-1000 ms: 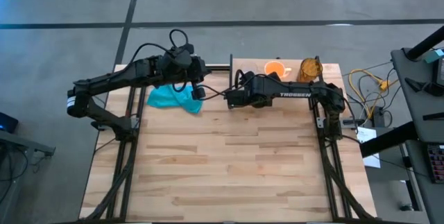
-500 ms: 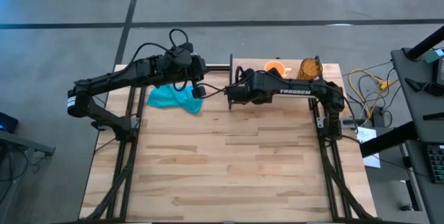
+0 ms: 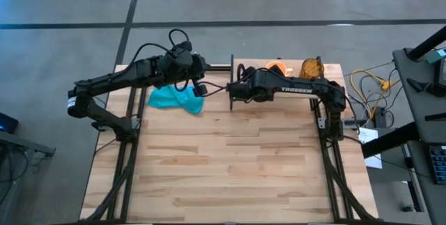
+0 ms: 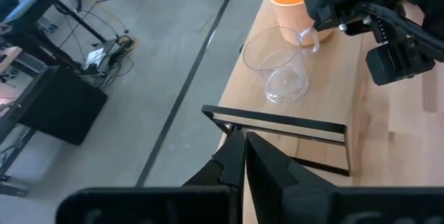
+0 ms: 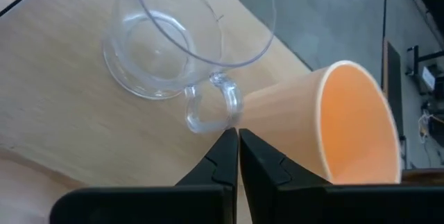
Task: Stack small to large cups/mugs on shelf
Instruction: Put the transparent mug on the shelf
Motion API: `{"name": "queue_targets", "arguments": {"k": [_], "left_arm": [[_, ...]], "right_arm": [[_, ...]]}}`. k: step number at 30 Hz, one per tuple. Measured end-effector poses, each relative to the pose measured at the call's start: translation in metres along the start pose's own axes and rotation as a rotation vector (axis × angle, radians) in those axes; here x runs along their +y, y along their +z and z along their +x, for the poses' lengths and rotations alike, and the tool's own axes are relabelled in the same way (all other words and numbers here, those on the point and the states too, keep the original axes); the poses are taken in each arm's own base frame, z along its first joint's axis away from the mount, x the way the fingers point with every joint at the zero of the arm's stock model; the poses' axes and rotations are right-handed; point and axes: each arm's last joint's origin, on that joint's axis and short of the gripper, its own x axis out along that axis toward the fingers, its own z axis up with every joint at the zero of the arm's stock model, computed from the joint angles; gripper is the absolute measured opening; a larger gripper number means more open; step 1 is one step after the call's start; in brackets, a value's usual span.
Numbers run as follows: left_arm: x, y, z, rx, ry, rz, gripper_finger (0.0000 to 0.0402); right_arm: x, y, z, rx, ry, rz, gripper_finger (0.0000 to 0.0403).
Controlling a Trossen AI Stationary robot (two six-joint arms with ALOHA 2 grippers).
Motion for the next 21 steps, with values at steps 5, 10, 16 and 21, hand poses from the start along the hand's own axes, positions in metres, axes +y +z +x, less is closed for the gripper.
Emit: {"name": "queue_targets", "arguments": {"k": [5,10,16,21], "left_arm": [[0.002,0.002,-0.001,-0.011,0.037,-0.007,0.0000],[0.006,0.003,-0.003,0.013,0.142,-0.008,0.0000],[0.012,0.009,-0.010,-0.006,0.174,-0.011,0.0000],[0.013,0.011,-0.013,-0.010,0.186,-0.002,0.0000]], "right_arm": [[-0.008,0.001,-0.003,-0.019,-0.005,-0.011,0.0008],[-0.015,0.004,-0.003,-0.020,-0.007,0.003,0.0008],[-0.011,0.004,-0.006,-0.029,0.028,-0.027,0.0008],[-0.009,0.004,-0.007,-0.027,0.048,-0.024,0.0008]]}}
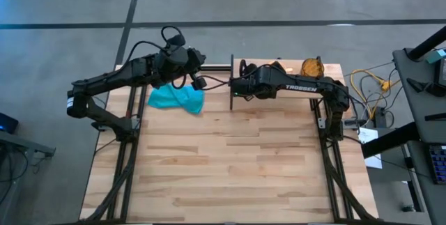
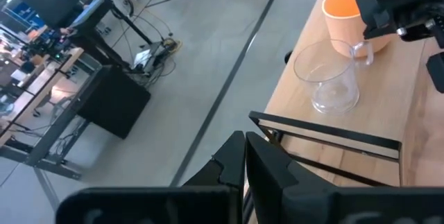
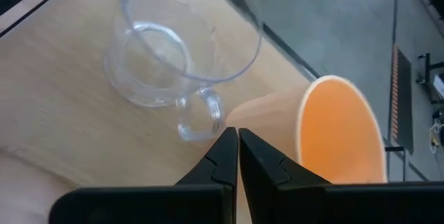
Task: Stack small to large cups/mugs on shelf
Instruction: Put the transparent mug on the shelf, then adjust the yellow mug on the shelf
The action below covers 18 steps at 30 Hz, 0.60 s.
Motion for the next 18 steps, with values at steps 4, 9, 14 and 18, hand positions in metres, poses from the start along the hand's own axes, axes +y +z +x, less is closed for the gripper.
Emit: {"name": "queue_targets", "arguments": {"k": [4,9,14,18], "left_arm": [[0.0002,0.0000,-0.0001,0.000,0.002,0.000,0.0000],[0.0022,0.0004,-0.0024,-0.004,0.009,-0.003,0.0000],[0.0032,0.0002,-0.0024,-0.003,0.014,-0.006,0.0000],[0.0036,0.0003,-0.0022,-0.004,0.016,-0.008,0.0000]], "right_arm": [[0.0018,-0.0009,-0.0011,0.014,0.026,-0.005,0.0008],[0.0023,-0.0018,-0.0013,0.026,0.035,-0.010,0.0008],[0.0022,-0.0020,0.0025,0.042,0.034,-0.029,0.0008],[-0.0033,-0.0021,-0.0012,0.039,-0.001,-0.058,0.0008]]}}
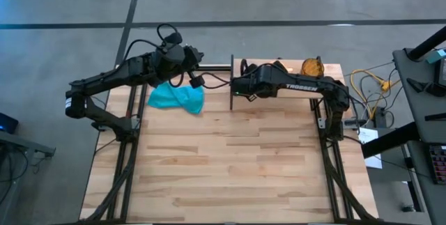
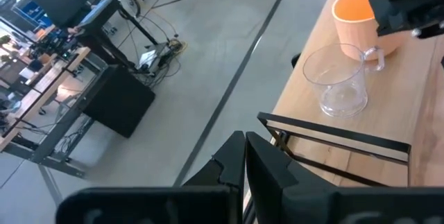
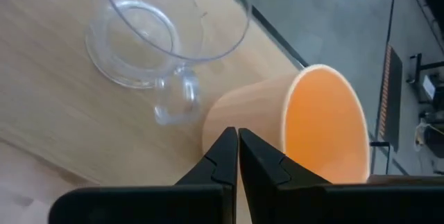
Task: Stack small to large cups/mugs on shelf
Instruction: Adjust the yellow mug on the shelf
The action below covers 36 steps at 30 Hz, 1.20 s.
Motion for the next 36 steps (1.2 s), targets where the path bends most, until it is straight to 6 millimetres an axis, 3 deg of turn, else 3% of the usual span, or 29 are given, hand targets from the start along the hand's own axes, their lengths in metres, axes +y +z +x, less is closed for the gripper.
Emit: {"name": "queue_targets", "arguments": {"k": [13,27,36], "left_arm": [[0.000,0.000,0.000,0.001,-0.002,-0.002,0.0000],[-0.001,0.000,0.001,0.001,-0.003,-0.002,0.0000],[-0.001,-0.001,0.002,0.004,-0.004,0.000,0.0000]], "right_arm": [[-0.003,-0.001,-0.036,-0.018,0.177,0.028,0.0008],[0.011,-0.001,-0.024,-0.024,0.209,0.055,0.0008],[0.018,-0.010,-0.002,0.044,0.167,0.047,0.0008]]}}
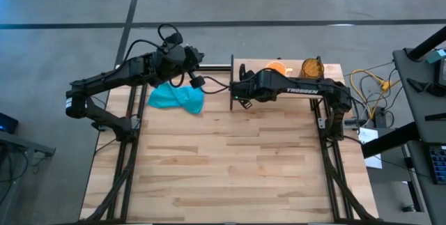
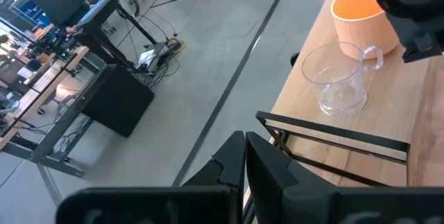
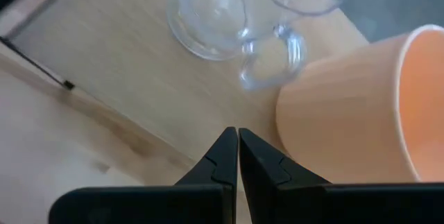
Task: Stack small to large cups/mugs on shelf
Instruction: Adjust the yellow mug on the shelf
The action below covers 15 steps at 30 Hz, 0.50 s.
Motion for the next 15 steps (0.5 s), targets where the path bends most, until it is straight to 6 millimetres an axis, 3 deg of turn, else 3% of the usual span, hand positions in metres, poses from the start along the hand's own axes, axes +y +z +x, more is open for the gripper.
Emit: {"name": "queue_targets", "arguments": {"k": [15], "left_arm": [[0.0002,0.0005,0.0002,-0.004,0.002,-0.003,0.0000]], "right_arm": [[-0.0050,0.0050,0.0112,-0.024,-0.050,0.019,0.0008]]}}
